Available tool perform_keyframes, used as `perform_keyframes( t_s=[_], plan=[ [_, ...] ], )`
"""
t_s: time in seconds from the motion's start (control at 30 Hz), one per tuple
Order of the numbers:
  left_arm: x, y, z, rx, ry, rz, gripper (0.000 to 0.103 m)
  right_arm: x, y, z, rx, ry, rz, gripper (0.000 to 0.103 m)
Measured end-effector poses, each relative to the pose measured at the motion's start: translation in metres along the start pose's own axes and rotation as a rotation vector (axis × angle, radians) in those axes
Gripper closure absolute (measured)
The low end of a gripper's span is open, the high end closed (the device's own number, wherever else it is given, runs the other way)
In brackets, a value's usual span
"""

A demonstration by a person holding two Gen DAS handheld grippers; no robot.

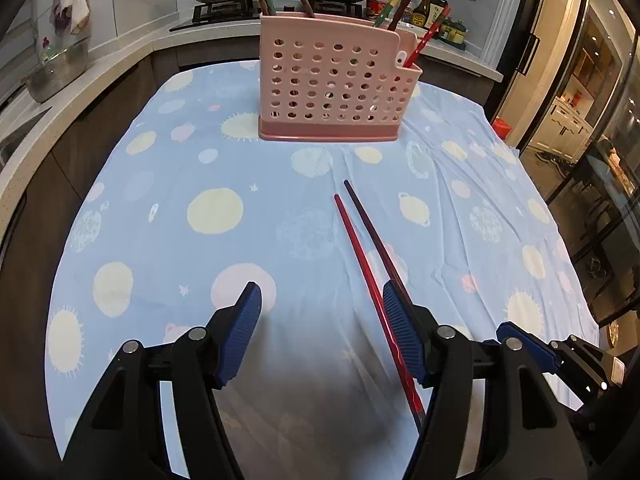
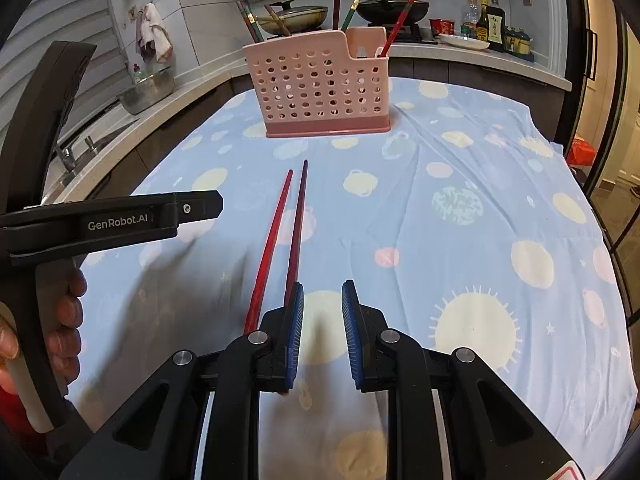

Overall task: Organize utensils
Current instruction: 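Move both open tools back down to the last two chopsticks, then grasp the red chopstick with the left tool while the right tool grasps the dark red chopstick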

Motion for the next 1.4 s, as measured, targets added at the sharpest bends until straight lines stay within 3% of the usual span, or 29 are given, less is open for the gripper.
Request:
perform_keyframes(
  t_s=[0.4, 0.9, 1.0, 1.4],
  plan=[
    [0.002, -0.004, 0.042, -0.065, 0.005, -0.029, 0.043, -0.013, -0.007, 0.032, -0.055, 0.023, -0.028, 0.082],
    [0.002, -0.007, 0.054, -0.09, 0.011, -0.035, 0.041, -0.019, -0.011, 0.04, -0.071, 0.065, -0.024, 0.086],
    [0.004, -0.006, 0.055, -0.095, 0.009, -0.026, 0.041, -0.012, -0.011, 0.039, -0.067, 0.045, -0.016, 0.096],
    [0.043, 0.011, 0.069, -0.097, -0.059, 0.064, 0.037, 0.021, 0.007, 0.045, -0.057, -0.047, 0.037, 0.096]
  ],
)
Point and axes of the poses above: each gripper's, at about its wrist camera, not at the fingertips, and y roughly against the way its jaws point, x to its right, z to its underside, the point moved 5 cm from there along -y, roughly the way its jaws point, and after that the axes turned 6 degrees about x, right-handed, at the moved point
